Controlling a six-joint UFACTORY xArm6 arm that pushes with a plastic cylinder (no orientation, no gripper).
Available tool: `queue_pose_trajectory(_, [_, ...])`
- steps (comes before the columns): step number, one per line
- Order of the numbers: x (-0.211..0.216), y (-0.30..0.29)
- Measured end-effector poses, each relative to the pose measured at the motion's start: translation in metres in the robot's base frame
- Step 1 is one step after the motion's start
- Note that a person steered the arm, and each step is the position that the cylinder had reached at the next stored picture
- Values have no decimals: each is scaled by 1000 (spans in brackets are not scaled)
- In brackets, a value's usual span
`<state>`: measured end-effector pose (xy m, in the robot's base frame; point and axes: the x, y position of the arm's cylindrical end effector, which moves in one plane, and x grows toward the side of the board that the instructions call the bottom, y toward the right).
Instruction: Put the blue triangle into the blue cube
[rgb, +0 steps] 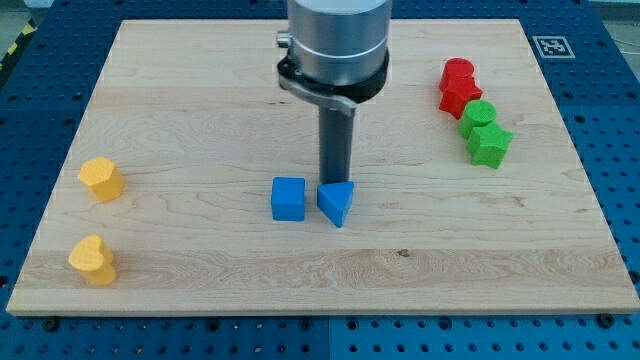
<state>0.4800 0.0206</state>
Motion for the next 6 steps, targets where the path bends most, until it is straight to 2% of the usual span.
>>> queue_pose_trajectory(2, [4,59])
queue_pose_trajectory(3, [34,70])
queue_pose_trajectory(4, [48,54])
queue_pose_trajectory(6, [48,15])
